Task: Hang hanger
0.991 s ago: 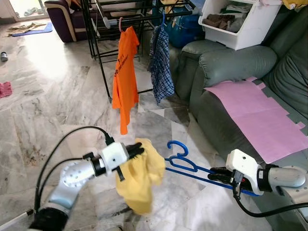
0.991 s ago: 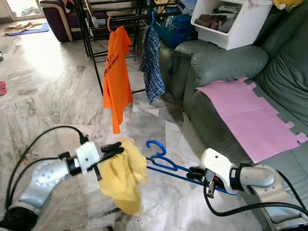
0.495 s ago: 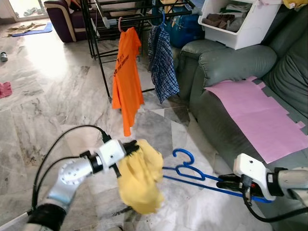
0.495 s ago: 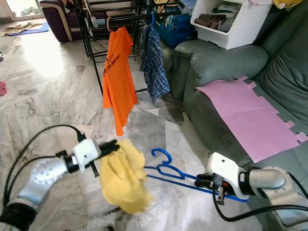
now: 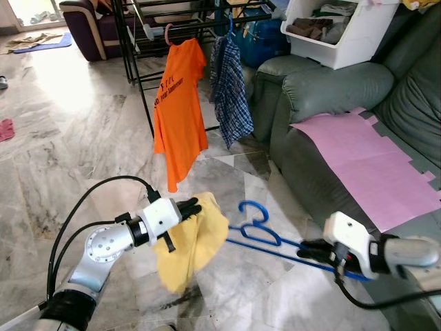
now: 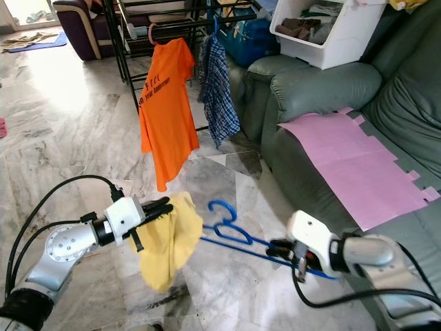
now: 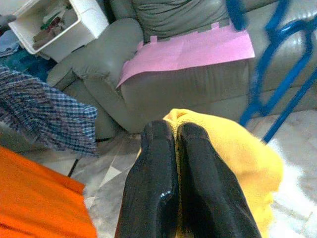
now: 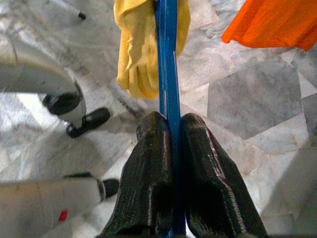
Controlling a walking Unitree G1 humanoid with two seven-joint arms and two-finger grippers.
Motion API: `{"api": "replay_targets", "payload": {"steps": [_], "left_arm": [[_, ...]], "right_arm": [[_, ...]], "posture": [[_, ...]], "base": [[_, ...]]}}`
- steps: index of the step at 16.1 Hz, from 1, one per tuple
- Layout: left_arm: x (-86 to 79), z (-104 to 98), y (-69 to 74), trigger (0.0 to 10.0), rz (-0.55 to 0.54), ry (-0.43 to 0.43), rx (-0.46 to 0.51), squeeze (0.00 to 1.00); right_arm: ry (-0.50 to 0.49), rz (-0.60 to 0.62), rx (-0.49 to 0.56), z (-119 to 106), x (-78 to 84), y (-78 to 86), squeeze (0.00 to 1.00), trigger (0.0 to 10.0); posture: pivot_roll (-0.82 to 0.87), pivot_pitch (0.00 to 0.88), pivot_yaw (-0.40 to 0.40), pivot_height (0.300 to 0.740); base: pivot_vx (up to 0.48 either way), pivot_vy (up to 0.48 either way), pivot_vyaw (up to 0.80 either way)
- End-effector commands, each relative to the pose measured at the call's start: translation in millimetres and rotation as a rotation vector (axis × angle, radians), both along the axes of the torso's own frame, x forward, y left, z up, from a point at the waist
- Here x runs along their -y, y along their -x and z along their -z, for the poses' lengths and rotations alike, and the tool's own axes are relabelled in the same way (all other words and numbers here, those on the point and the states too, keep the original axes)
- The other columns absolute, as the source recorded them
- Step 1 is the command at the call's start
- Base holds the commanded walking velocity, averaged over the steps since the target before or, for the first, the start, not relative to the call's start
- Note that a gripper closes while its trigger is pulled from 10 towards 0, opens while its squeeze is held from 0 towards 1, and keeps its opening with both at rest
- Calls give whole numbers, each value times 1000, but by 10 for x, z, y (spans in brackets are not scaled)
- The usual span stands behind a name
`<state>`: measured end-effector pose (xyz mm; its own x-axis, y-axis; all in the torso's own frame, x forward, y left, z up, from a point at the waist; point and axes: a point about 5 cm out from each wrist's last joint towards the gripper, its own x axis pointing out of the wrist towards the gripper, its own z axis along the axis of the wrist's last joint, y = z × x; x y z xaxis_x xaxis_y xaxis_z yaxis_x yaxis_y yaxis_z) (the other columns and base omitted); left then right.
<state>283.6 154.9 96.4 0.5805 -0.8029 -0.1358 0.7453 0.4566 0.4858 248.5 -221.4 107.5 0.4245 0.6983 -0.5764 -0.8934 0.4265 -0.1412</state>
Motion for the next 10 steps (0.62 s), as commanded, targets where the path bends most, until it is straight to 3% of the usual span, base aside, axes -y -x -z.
{"api": "replay_targets", "payload": {"steps": [1, 9, 10], "left_arm": [[66, -83, 5, 10000, 30, 21, 33, 0], [274, -350, 8, 10000, 37, 153, 126, 0], [317, -487, -9, 10000, 30, 193, 165, 0]], "right_arm": [[-5, 16, 20, -15, 16, -24, 0, 10000], [-65, 143, -1, 217, -6, -75, 0, 10000], [-91, 239, -43, 355, 38, -71, 0, 10000]], "posture": [[-2, 106, -22, 740], [-1, 99, -28, 740], [5, 96, -30, 740]], "base": [[0, 0, 0], [0, 0, 0], [0, 0, 0]]}}
